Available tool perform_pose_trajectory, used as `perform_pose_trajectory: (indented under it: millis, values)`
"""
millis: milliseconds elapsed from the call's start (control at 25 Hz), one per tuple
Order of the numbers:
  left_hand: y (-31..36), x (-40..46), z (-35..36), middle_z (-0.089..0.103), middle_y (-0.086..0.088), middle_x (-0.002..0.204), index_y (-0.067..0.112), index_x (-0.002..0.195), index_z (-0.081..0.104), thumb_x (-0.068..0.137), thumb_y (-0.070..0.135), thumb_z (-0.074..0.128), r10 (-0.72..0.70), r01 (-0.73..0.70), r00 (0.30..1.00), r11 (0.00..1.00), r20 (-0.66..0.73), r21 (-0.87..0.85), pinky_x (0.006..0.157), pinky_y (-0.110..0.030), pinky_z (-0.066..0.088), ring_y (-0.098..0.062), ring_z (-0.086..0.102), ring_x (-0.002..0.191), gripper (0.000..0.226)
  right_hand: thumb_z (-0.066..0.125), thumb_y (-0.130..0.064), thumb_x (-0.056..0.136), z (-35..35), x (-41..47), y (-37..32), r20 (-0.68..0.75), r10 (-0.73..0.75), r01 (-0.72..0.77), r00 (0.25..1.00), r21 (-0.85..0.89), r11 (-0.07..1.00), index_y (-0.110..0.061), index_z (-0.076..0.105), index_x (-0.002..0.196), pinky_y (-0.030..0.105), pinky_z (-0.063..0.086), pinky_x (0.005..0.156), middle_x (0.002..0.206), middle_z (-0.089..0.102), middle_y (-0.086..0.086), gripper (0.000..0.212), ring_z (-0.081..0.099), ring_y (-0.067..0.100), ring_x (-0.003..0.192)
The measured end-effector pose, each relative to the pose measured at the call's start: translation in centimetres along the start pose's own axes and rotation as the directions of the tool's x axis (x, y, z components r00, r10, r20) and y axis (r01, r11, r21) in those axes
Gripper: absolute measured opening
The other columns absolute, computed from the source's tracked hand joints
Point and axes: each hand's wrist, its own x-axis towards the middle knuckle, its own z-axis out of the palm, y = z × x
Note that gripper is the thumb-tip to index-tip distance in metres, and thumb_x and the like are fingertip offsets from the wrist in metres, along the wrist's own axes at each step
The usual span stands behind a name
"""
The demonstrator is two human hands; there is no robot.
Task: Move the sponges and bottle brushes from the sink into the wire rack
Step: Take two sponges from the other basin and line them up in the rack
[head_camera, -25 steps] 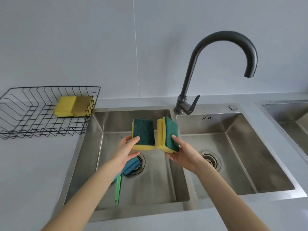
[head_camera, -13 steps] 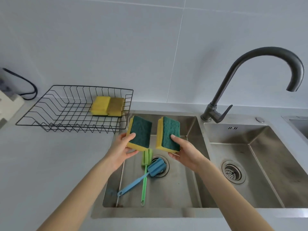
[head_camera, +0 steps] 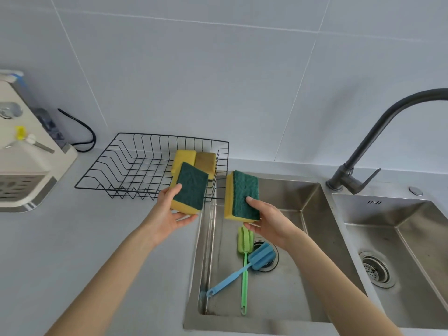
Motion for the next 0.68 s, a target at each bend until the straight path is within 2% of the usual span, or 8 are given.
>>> perform_pose_trajectory:
  millis: [120,240,320,480,560,680]
  values:
    - [2.4,0.9,-1.7,0.055,-0.013,0.114,0.019,0.126,0.042,0.090,0.043,0.044,0.001,-0.001,1.000,1.000,-0.020,-0.008,0.067,-0.038,0.059,-0.028,0.060,0.094,0.043,0.050,-0.028,0.093,1.2,1.1,-0.6,0.005,-0.005,0.005,1.000,-0.006,1.000,-0.010,0.055,0.111,0.023,0.048,0.072,0.097,0.060,0.003,0.026,0.056,0.013,0.082]
    - [4.8,2.2,-3.2,0.056,-0.013,0.106,0.019,0.110,0.050,0.093,0.037,0.039,0.008,-0.007,0.997,1.000,-0.075,0.010,0.063,-0.037,0.059,-0.027,0.058,0.093,0.027,0.050,-0.027,0.093,2.2,2.5,-1.5,-0.004,-0.008,0.008,1.000,-0.015,1.000,-0.009,0.054,0.111,0.023,0.047,0.072,0.096,0.060,0.004,0.026,0.056,0.014,0.082]
    - [6.3,3.2,-4.3,0.056,-0.013,0.107,0.019,0.115,0.047,0.094,0.033,0.038,0.019,-0.016,0.995,0.999,-0.102,0.035,0.064,-0.038,0.059,-0.027,0.058,0.094,0.028,0.050,-0.026,0.094,2.8,3.4,-2.1,-0.009,-0.003,0.003,1.000,-0.018,1.000,-0.009,0.055,0.110,0.025,0.046,0.072,0.096,0.060,0.005,0.024,0.055,0.014,0.081]
    - [9.2,5.7,-6.0,0.055,-0.009,0.103,0.019,0.118,0.045,0.092,0.032,0.040,0.042,-0.030,0.983,0.997,-0.178,0.066,0.074,-0.039,0.051,-0.023,0.057,0.093,0.029,0.050,-0.025,0.094,3.9,5.6,-3.4,-0.017,0.016,-0.016,1.000,-0.012,1.000,-0.006,0.051,0.118,0.023,0.047,0.068,0.095,0.060,0.005,0.032,0.056,0.014,0.079]
    - [10.3,7.2,-6.6,0.055,-0.007,0.097,0.019,0.120,0.044,0.092,0.031,0.040,0.055,-0.034,0.972,0.995,-0.230,0.093,0.084,-0.038,0.046,-0.019,0.055,0.090,0.030,0.051,-0.026,0.093,4.4,6.8,-4.0,-0.018,0.020,-0.020,1.000,-0.007,1.000,-0.005,0.050,0.122,0.024,0.047,0.069,0.098,0.061,0.005,0.035,0.057,0.014,0.079]
    - [11.3,9.4,-7.3,0.053,-0.006,0.093,0.018,0.128,0.040,0.092,0.032,0.041,0.052,-0.016,0.958,0.992,-0.284,0.126,0.092,-0.035,0.040,-0.021,0.051,0.101,0.038,0.050,-0.026,0.094,4.9,8.6,-5.0,-0.004,0.025,-0.025,1.000,0.014,1.000,-0.005,0.050,0.122,0.022,0.049,0.068,0.100,0.061,0.005,0.036,0.059,0.013,0.080]
